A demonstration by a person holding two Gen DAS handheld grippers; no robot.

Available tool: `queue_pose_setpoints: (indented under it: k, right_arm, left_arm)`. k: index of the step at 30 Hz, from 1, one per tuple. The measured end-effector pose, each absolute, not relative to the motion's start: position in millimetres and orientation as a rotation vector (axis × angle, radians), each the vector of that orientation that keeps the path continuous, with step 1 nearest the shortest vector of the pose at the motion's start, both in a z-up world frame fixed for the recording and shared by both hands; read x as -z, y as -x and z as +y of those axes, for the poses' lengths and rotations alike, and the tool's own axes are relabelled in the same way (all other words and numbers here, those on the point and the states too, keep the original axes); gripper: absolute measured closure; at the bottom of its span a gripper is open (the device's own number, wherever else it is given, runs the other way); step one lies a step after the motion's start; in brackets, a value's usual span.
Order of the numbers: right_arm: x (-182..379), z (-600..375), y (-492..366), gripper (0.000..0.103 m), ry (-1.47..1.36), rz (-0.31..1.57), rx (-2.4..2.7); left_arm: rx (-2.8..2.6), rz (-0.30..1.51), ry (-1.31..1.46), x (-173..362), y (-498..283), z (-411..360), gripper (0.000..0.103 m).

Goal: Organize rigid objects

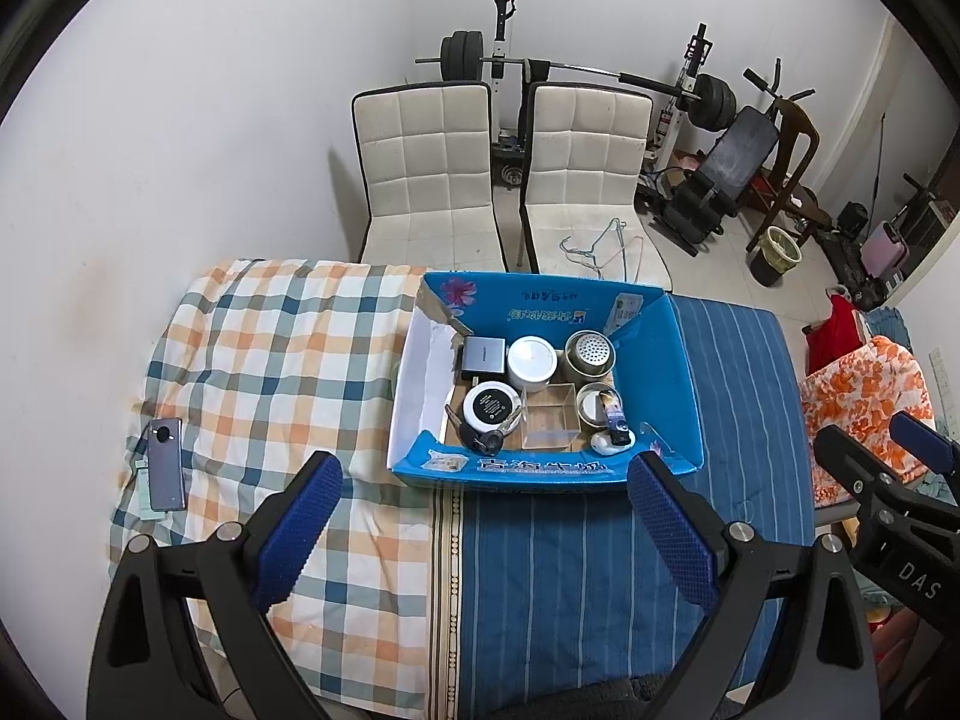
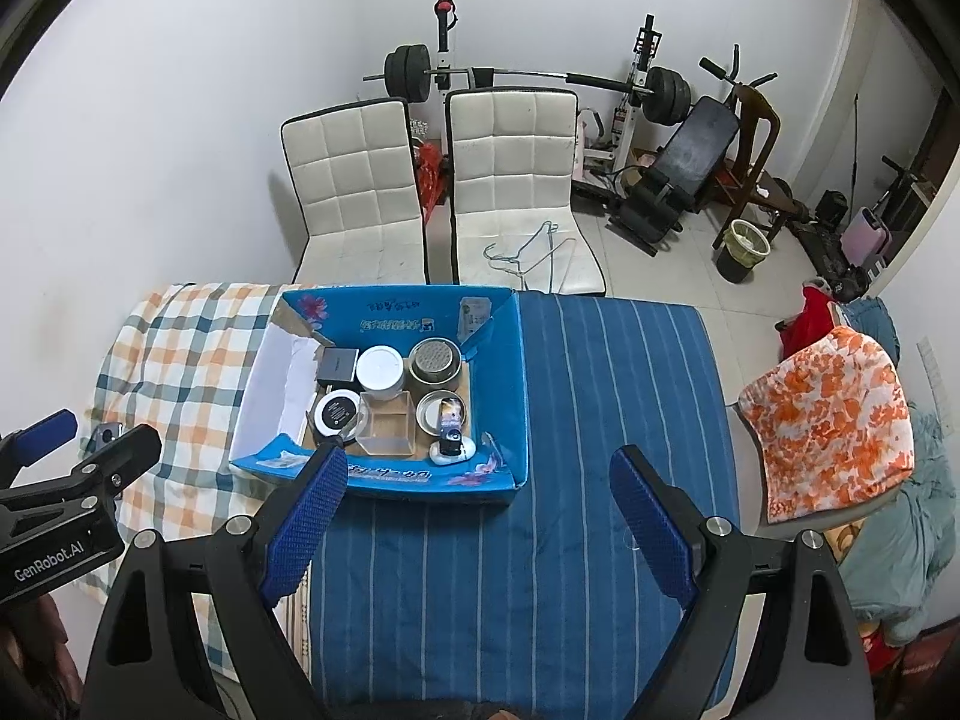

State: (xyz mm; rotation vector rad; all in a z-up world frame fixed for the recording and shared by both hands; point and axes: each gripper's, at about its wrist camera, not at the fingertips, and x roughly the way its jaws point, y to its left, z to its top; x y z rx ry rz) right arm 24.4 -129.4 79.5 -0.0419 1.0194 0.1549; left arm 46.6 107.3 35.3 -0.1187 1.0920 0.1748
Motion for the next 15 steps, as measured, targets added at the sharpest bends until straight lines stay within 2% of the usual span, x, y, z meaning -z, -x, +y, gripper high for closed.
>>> queue_pose_setpoints:
  k: [15]
  right_arm:
    - [-79.0, -130.8, -22.9, 0.012, 0.042, 1.018, -0.152]
  left_arm:
    - [-0.179, 1.076, 0.119, -45.4, -52.3, 112.6, 0.005]
